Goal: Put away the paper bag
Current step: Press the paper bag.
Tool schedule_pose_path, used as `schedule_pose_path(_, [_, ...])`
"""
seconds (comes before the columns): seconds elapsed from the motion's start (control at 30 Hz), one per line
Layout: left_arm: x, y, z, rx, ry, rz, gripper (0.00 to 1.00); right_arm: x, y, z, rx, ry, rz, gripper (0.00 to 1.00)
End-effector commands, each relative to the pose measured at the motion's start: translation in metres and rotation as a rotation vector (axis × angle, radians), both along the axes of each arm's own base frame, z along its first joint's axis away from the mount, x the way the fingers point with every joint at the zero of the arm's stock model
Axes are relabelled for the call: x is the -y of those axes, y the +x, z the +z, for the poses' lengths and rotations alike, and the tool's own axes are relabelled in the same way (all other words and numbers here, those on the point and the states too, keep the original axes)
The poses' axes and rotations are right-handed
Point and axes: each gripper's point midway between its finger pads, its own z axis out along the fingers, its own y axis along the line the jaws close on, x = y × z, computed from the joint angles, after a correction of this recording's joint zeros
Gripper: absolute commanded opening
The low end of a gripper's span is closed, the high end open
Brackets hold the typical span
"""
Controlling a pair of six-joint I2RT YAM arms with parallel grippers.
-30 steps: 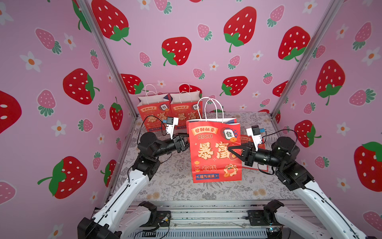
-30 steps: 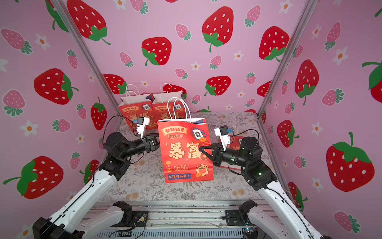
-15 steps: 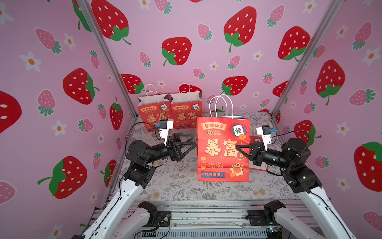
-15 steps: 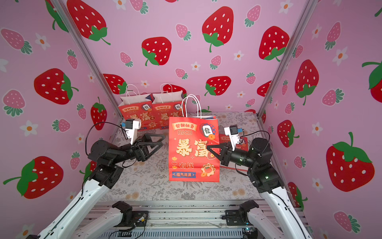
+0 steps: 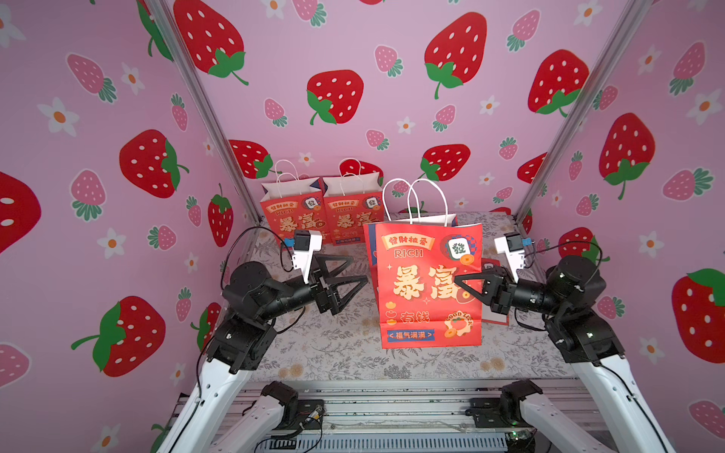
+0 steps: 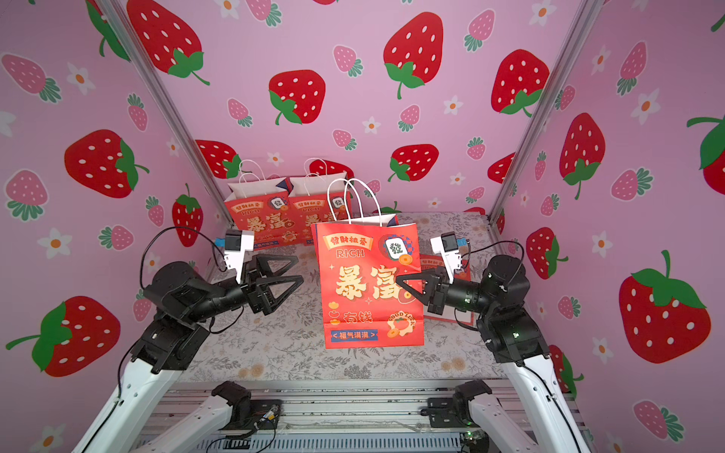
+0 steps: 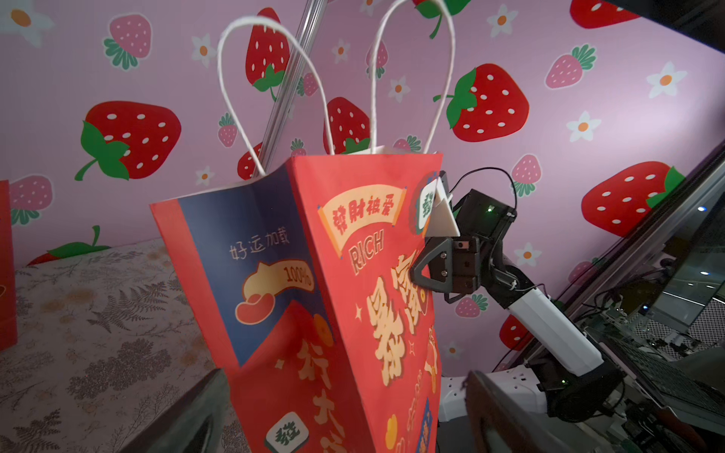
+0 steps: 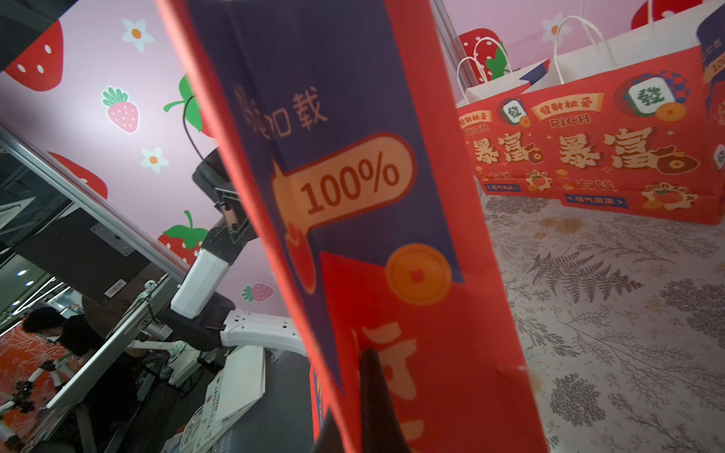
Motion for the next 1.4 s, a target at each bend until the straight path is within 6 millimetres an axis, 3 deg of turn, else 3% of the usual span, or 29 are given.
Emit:
schedule_pose_path(0.0, [0.011,-0.006,0.009,-0.004,-0.029,-0.094,0.96,-0.002,-0.021,0.02,0.031,0.033,0.098,0.0])
schedule_pose_path(0.17, [0.013,-0.009,0.015,0.006,-0.073,-0.124,0.98,-0.003,-0.028,0.024,0.04,0.048,0.144,0.0])
schedule_pose_path(0.47, [0.03,-0.019,0.029,0.023,-0.138,-0.223,0.93,-0.006,-0.008,0.001,-0.016,0.016,0.094,0.0])
schedule_pose_path(0.73, [0.049,0.001,0.005,-0.033,-0.09,-0.212,0.85,-0.012,-0.004,-0.006,-0.005,-0.011,0.058,0.0])
schedule_pose_path(1.07, [0.058,0.007,-0.002,-0.046,-0.089,-0.211,0.44,-0.019,0.001,-0.028,0.011,-0.123,0.001,0.0])
schedule_pose_path(1.37, [0.06,0.006,-0.002,-0.036,-0.084,-0.214,0.31,-0.019,0.005,-0.032,0.038,-0.16,-0.061,0.0])
